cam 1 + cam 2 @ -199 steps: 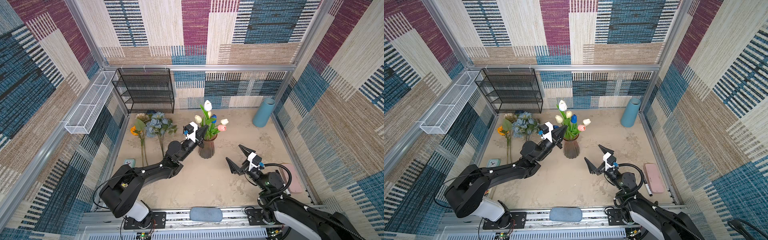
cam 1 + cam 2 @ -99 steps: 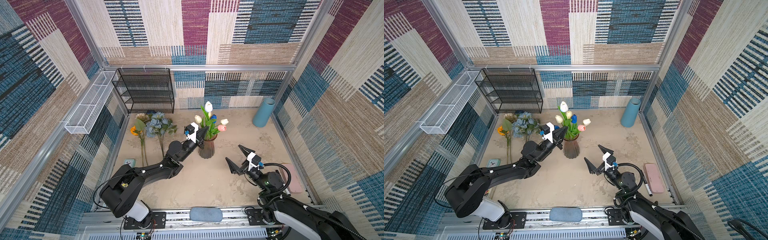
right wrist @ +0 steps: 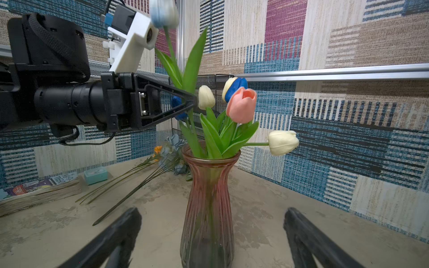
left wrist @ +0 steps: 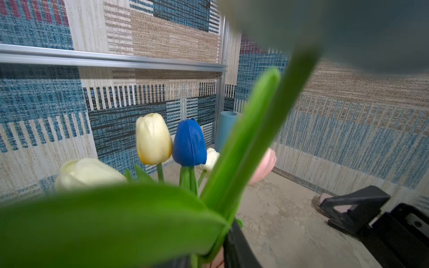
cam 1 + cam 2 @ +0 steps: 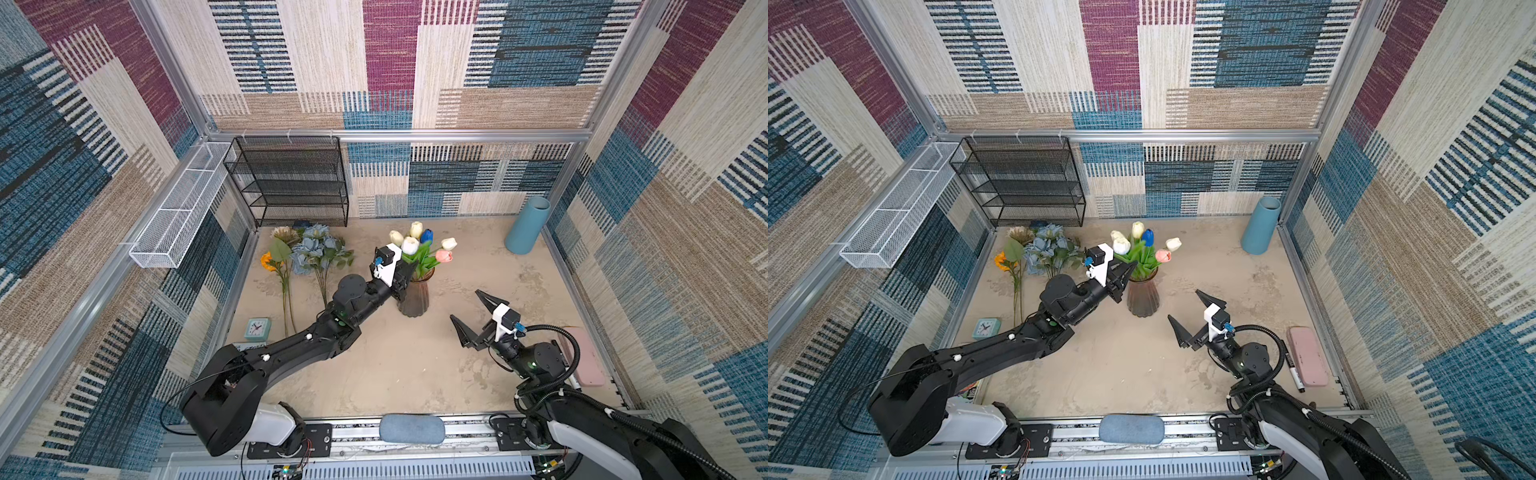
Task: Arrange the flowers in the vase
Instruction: 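Lower the white tulip into the vase and open the left gripper, then draw the left gripper back from the vase while the right gripper approaches it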
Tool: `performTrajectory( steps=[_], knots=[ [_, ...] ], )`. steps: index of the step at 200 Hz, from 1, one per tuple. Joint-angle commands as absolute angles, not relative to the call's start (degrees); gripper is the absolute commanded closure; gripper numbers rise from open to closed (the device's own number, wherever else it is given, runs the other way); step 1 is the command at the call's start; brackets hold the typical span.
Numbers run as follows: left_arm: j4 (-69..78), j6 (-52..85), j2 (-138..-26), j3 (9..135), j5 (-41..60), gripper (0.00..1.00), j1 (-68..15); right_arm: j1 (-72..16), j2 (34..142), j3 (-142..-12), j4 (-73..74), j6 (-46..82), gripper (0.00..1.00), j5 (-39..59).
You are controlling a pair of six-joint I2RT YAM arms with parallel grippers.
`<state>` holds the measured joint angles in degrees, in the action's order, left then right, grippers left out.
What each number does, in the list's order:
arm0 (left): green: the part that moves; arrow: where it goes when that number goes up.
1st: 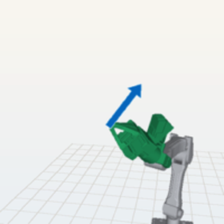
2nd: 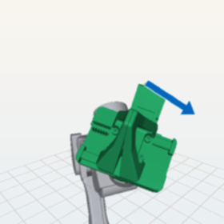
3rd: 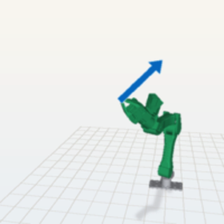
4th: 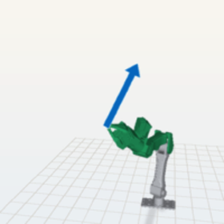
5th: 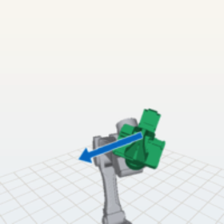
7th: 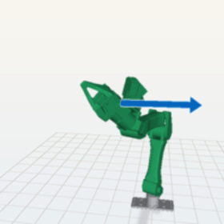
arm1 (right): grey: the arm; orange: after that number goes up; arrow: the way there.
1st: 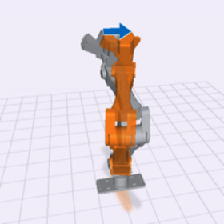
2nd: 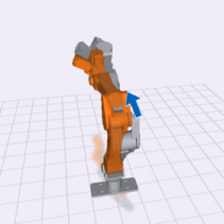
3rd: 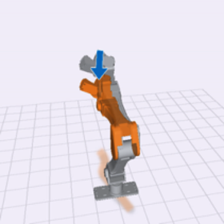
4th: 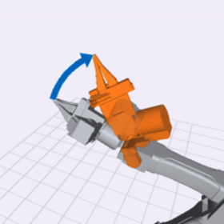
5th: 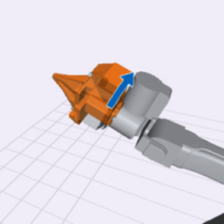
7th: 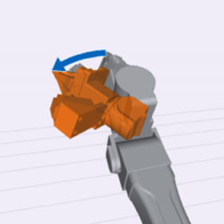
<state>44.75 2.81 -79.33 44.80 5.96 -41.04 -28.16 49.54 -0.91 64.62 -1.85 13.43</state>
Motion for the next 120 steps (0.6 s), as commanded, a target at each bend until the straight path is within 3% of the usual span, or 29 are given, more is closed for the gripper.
performTrajectory(
  steps=[1, 33, 67, 108, 120],
  knots=[
    [31.0, 0.9, -77.3, 47.9, 5.9, 0.7, -41.0, -28.2, 49.8, -1.5, 66.3, -2.0, 0.0, 13.2],
    [16.2, 0.0, -74.8, 53.4, 3.7, 0.7, -41.0, -28.2, 50.5, -1.7, 66.4, -1.9, 0.0, 13.5],
    [7.7, -1.4, -72.1, 55.8, 3.4, 0.61, -41.0, -28.2, 51.9, -2.2, 66.4, -1.9, 0.0, 14.4],
    [9.2, -4.2, -62.5, 51.0, 4.6, 0.46, -41.0, -28.2, 57.4, -6.3, 63.7, -2.7, 0.0, 19.7],
    [10.1, -5.2, -59.3, 49.5, 4.2, 0.37, -41.0, -28.2, 60.3, -8.3, 62.7, -1.9, 0.0, 19.6]
  ],
)
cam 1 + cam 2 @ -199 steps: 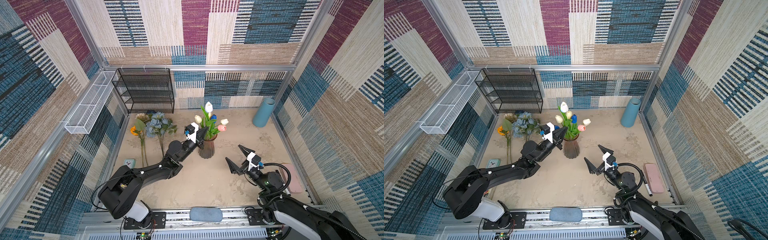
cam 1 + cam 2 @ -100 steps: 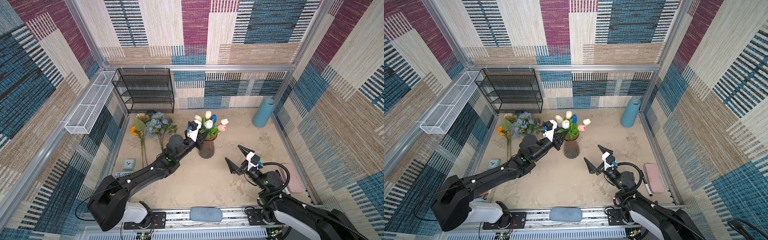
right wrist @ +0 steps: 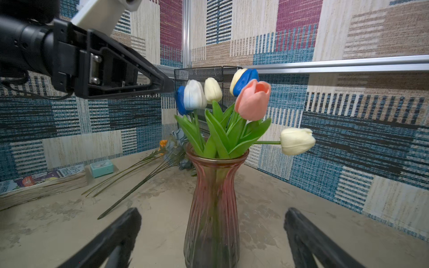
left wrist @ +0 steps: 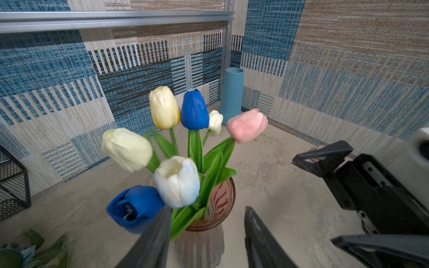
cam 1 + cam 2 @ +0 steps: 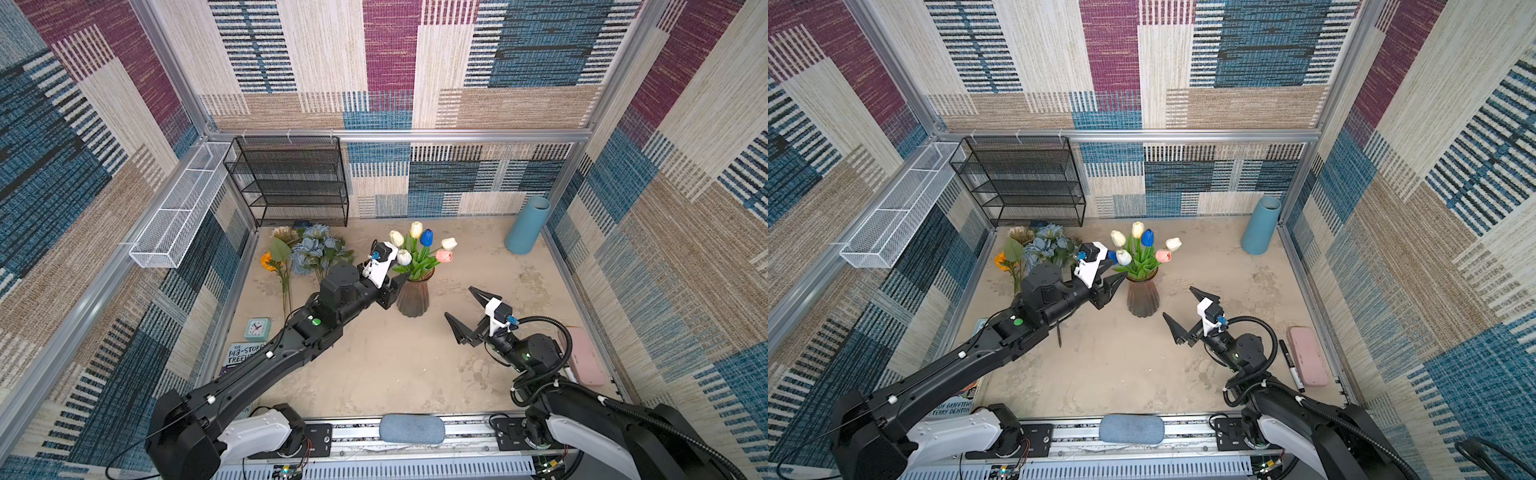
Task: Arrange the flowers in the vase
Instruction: 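Draw the left gripper back from the vase while the right gripper approaches it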
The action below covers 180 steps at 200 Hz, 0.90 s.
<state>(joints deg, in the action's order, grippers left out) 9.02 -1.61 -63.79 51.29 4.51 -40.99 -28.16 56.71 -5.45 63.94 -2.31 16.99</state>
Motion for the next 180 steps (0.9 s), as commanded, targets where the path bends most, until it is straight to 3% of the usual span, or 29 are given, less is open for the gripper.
performTrajectory(
  steps=[1, 45, 84, 180],
  knots=[
    [10.1, -5.3, -59.1, 49.4, 4.2, 0.37, -41.0, -28.2, 60.6, -8.6, 62.6, -1.9, 0.0, 19.7],
    [18.9, -7.4, -49.0, 36.8, 1.4, 0.28, -40.9, -28.2, 70.1, -16.4, 60.7, 0.0, 0.0, 18.9],
    [30.5, -6.0, -43.9, 23.2, -3.9, 0.0, -40.7, -28.2, 80.1, -20.4, 65.2, 0.5, 0.0, 19.6],
    [37.4, -3.5, -46.6, 15.1, -5.6, 0.0, -39.2, -28.4, 100.5, -31.6, 75.3, -2.0, 0.0, 25.3]
  ],
)
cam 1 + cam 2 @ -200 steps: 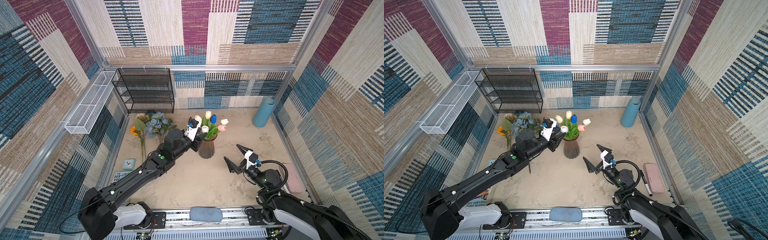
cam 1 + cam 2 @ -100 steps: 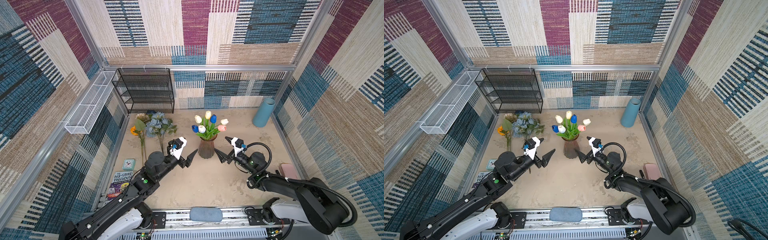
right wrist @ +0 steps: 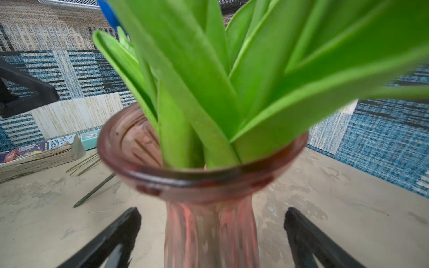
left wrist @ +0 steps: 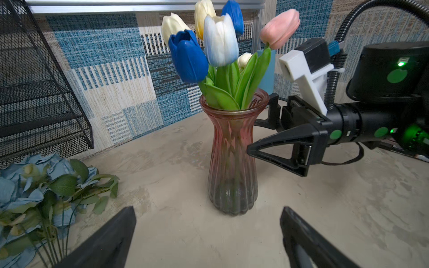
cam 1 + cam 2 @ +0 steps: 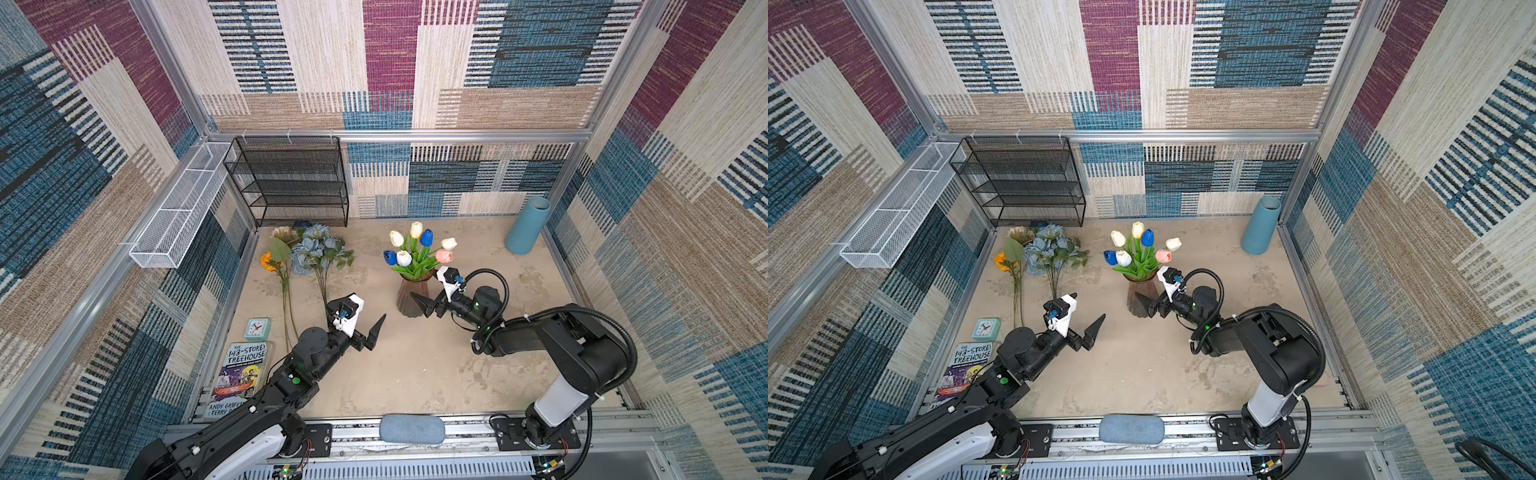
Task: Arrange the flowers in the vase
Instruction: 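Draw the left gripper back from the vase while the right gripper approaches it, then close the right gripper around the neck of the pink vase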
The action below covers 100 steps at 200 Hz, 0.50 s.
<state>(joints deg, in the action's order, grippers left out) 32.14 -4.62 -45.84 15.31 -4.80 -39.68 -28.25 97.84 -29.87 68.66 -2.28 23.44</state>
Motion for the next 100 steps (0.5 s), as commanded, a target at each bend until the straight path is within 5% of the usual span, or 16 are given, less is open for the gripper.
performTrajectory(
  steps=[1, 100],
  knots=[
    [37.4, -3.5, -46.6, 15.2, -5.6, 0.0, -39.2, -28.4, 100.7, -31.6, 75.5, -1.9, 0.0, 25.3],
    [38.7, -2.5, -48.9, 15.5, -5.4, 0.0, -37.5, -29.3, 107.1, -37.9, 79.3, -0.5, 0.05, 23.6]
  ],
)
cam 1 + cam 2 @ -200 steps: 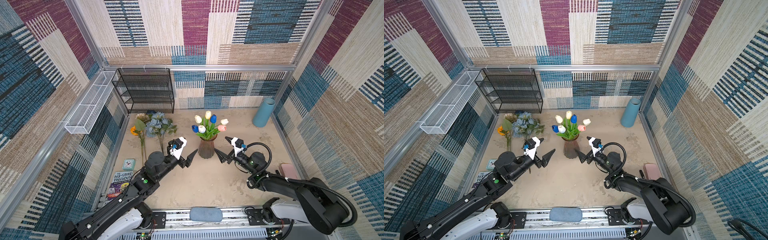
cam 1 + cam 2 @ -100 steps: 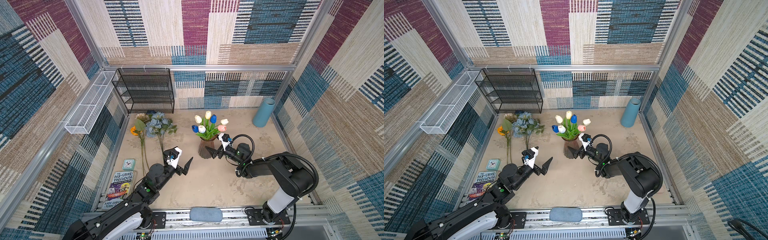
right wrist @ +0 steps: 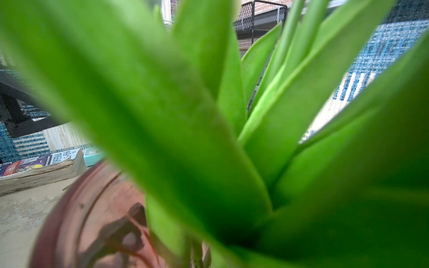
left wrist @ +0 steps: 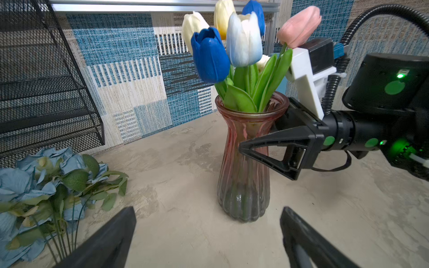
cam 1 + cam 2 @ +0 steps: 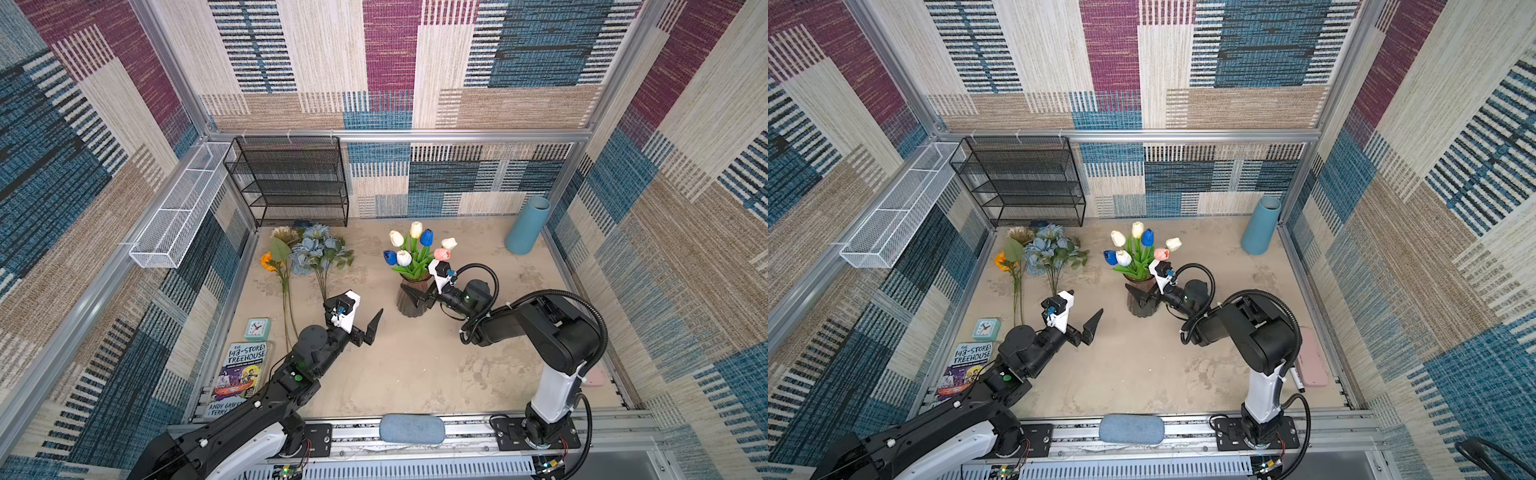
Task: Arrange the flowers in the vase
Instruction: 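Close the right gripper around the neck of the pink vase, then slide the pink vase farther from the robot with the right gripper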
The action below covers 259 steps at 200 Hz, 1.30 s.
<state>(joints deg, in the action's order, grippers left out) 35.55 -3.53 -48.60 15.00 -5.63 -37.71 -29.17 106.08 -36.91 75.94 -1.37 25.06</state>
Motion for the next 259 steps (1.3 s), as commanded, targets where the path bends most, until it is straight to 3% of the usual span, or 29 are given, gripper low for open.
performTrajectory(
  steps=[1, 78, 142, 161, 195, 259],
  knots=[
    [38.7, -2.5, -49.0, 15.5, -5.4, 0.0, -37.5, -29.3, 107.1, -38.0, 79.3, -0.5, 0.05, 23.5],
    [38.6, -3.9, -48.9, 15.5, -6.7, 0.0, -37.0, -29.3, 109.5, -41.0, 79.2, -0.3, 0.31, 24.2],
    [39.8, -5.9, -49.3, 16.3, -8.1, 0.0, -36.2, -29.0, 110.7, -46.2, 77.0, -3.2, 0.61, 25.4],
    [40.0, -6.2, -50.0, 16.7, -8.5, 0.0, -36.0, -28.0, 112.2, -50.4, 75.2, -2.6, 0.66, 27.3],
    [40.4, -5.2, -52.2, 17.3, -8.9, 0.0, -35.0, -25.4, 118.4, -63.5, 70.0, -2.1, 0.7, 32.1],
    [40.8, -4.1, -53.1, 17.6, -10.5, 0.0, -34.6, -21.2, 139.6, -103.1, 51.4, -3.1, 0.72, 34.9]
  ],
)
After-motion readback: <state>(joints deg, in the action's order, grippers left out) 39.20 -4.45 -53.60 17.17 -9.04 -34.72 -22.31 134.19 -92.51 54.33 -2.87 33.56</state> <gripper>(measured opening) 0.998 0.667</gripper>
